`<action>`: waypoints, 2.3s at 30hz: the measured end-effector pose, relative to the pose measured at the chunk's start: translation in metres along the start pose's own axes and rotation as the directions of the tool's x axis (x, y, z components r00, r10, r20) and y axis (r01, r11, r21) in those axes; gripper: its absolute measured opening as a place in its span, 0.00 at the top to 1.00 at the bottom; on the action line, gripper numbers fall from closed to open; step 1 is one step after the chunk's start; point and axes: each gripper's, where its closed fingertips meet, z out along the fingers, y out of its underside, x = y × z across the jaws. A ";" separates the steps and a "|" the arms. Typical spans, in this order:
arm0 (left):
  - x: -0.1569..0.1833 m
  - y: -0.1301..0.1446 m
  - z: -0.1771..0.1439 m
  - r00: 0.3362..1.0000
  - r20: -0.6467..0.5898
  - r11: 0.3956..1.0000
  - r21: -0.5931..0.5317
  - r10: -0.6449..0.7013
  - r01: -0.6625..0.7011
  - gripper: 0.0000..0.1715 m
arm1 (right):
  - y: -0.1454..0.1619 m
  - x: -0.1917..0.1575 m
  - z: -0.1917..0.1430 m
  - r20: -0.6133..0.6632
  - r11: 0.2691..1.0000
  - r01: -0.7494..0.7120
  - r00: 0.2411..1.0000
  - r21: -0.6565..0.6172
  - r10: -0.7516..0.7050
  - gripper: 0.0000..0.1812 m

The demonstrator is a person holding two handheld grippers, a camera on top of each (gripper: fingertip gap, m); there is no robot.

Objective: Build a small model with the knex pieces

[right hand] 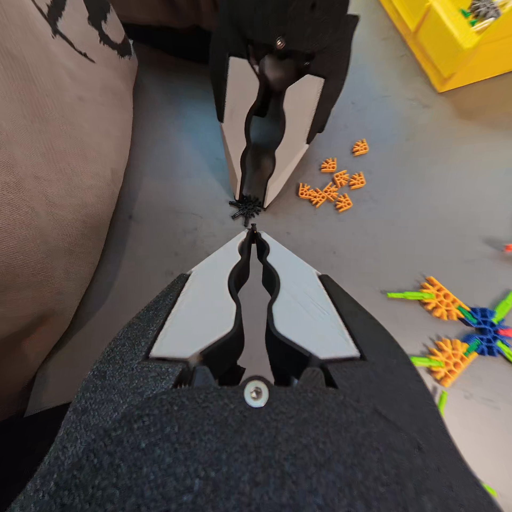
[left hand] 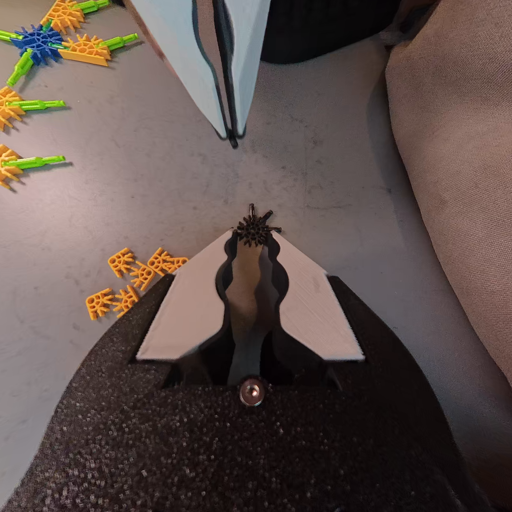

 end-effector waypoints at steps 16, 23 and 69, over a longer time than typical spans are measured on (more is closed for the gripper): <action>0.010 -0.004 0.006 0.986 -0.131 0.995 0.004 0.100 -0.101 0.88 | 0.016 -0.012 0.049 0.153 0.965 0.174 0.977 -0.194 -0.146 1.00; 0.009 -0.004 0.007 0.987 -0.127 0.995 0.004 0.100 -0.100 0.88 | 0.013 -0.013 0.047 0.157 0.966 0.170 0.978 -0.194 -0.140 0.98; -0.027 -0.010 -0.023 0.975 0.159 0.987 0.069 -0.155 0.145 0.86 | 0.239 0.308 -0.263 -0.724 0.747 -0.636 0.421 0.193 0.546 0.93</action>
